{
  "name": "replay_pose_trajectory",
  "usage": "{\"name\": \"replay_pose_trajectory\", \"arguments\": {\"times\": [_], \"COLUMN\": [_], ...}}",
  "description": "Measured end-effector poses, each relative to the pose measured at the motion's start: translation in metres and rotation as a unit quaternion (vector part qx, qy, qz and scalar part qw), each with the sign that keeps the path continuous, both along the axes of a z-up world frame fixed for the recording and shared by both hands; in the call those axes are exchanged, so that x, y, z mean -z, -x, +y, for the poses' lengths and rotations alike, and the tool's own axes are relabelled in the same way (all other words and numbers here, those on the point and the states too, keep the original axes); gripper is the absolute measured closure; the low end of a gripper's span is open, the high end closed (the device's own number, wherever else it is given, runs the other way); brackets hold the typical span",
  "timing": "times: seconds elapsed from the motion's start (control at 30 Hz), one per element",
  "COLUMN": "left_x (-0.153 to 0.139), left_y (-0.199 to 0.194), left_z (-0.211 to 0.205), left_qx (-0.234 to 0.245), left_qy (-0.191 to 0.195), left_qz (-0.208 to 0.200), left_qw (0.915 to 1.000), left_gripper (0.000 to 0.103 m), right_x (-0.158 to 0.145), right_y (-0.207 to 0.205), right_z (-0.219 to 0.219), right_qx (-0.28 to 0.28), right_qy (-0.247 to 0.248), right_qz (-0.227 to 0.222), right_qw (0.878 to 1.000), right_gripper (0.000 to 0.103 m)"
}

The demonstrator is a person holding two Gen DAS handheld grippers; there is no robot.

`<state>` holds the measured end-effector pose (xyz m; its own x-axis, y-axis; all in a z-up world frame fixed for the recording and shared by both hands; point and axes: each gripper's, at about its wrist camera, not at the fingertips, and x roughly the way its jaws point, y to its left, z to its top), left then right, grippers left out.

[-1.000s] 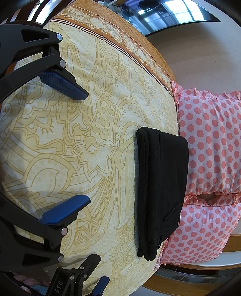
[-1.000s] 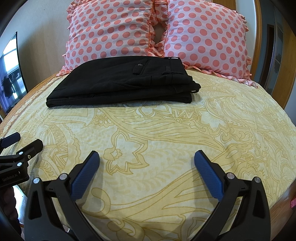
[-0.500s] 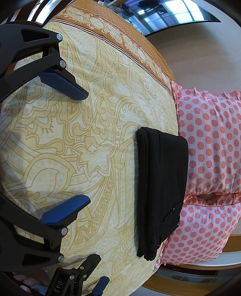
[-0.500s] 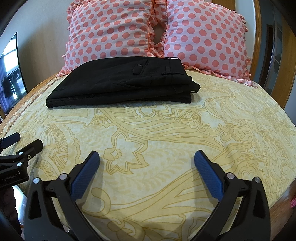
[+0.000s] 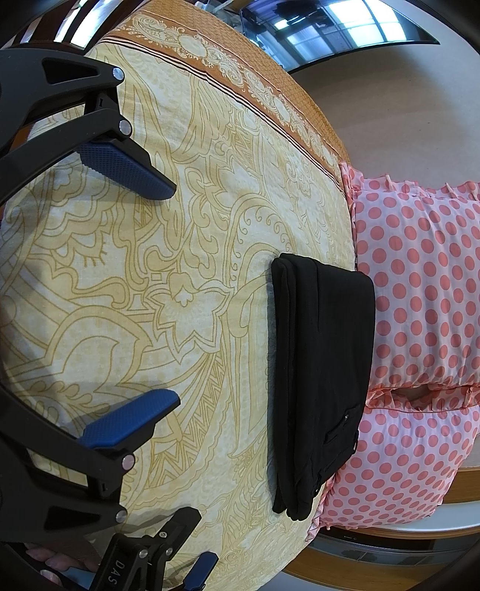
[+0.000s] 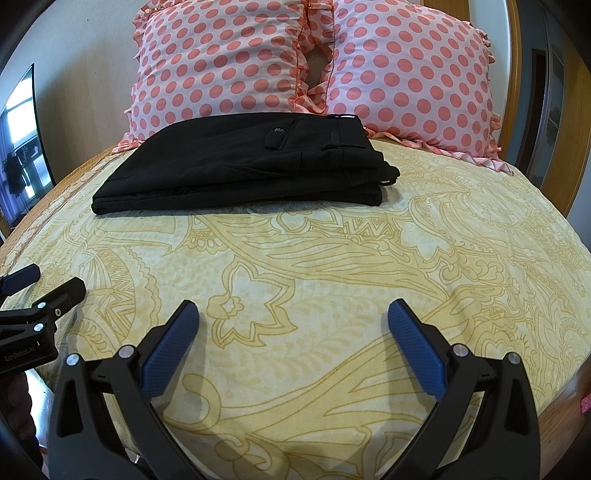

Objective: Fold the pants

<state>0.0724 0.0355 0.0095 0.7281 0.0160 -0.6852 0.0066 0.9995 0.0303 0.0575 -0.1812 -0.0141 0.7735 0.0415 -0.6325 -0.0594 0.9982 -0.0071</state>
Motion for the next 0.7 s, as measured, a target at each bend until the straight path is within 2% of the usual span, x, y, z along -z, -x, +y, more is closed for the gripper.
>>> {"name": "replay_pose_trajectory", "arguments": {"times": [0.7], "left_x": [-0.0007], "left_y": [-0.0004], "left_z": [-0.0031], "left_qx": [-0.002], "left_qy": [0.000], "left_qz": [-0.001], "left_qw": [1.0000], "left_gripper": [0.001], "right_x": [0.0004], "right_y": [0.0000], "right_z": [0.0003], "right_qx": [0.000], "right_qy": [0.000], "right_qz": [-0.001], "right_qw": [1.000], "right_gripper": [0.002]}}
